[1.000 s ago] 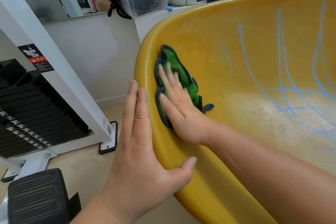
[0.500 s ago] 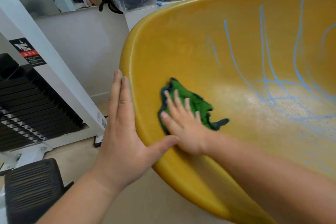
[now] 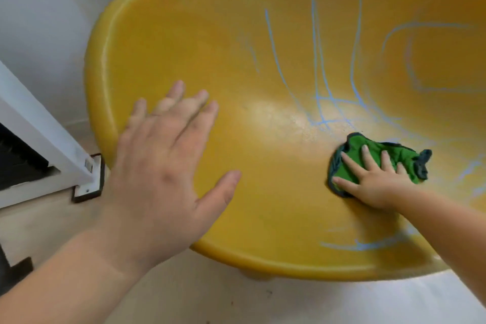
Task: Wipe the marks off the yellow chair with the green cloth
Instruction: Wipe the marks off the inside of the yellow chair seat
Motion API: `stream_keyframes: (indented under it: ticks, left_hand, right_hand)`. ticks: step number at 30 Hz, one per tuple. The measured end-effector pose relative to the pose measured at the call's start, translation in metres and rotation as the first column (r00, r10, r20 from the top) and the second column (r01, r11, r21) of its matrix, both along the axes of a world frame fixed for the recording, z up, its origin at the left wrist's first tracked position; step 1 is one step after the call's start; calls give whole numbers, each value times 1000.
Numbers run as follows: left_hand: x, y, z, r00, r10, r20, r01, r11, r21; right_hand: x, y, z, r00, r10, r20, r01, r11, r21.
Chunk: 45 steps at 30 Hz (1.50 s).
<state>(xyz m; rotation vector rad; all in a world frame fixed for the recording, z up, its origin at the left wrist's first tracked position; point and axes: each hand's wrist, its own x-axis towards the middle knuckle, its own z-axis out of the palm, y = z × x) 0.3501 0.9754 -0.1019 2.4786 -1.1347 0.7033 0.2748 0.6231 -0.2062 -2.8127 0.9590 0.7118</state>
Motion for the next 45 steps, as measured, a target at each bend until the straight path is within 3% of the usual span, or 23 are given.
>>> stream_keyframes:
  ticks: [2,4,6,8,11,13,16,19,21,23,26,28,31,34,36,45]
  left_hand:
    - [-9,-16,-11,995,22,-94,1,971,240]
    - [-18,-32,-22,983,58,-174,27,893,449]
    - [-27,-46,-30,957,97,-272,73,829,554]
    - [-30,-58,-37,941,119,-317,99,799,593]
    - [-28,-65,-39,927,126,-354,140,758,637]
    - [-28,-66,-39,923,131,-361,160,724,671]
    - [-29,-65,-40,921,150,-359,177,660,730]
    - [-30,-65,-39,918,166,-361,191,612,767]
    - [-31,-64,-40,915,174,-365,198,593,780]
    - [-31,-64,-41,905,196,-378,209,569,795]
    - [-32,-67,-37,875,232,-426,253,531,809]
    - [-32,-67,-34,866,239,-439,292,471,833]
    - [-34,-65,-33,883,220,-414,311,386,868]
    - [-36,-64,-35,899,192,-393,290,413,863]
    - [-36,-63,-37,903,190,-386,287,401,870]
    - [-50,-65,-41,950,197,-243,196,231,953]
  right_hand:
    - [2,11,-3,998,39,-51,-40,999,-6]
    - [-2,57,-12,972,233,-43,-228,969,95]
    - [-18,108,-7,894,443,60,-443,861,251]
    - [-37,130,11,824,545,157,-562,747,356]
    - [-65,99,20,788,611,78,-595,721,354]
    - [-76,53,15,831,553,-60,-522,813,257]
    - [-83,-33,14,951,221,-215,-238,970,-56]
    - [-72,-75,14,977,-67,-201,25,978,-205]
    - [-56,-52,1,986,-36,-164,13,990,-140]
    - [-47,4,-10,982,143,-124,-143,990,9]
    - [-53,87,-1,912,410,17,-401,882,247]
    - [-60,101,5,870,488,62,-482,819,312]
    - [-53,54,-2,927,374,-25,-363,912,190]
    - [-43,-11,-7,994,36,-108,-39,999,-22]
    - [-39,-26,-10,994,-41,-105,36,998,-51]
    - [-10,59,-21,945,328,-9,-323,933,156]
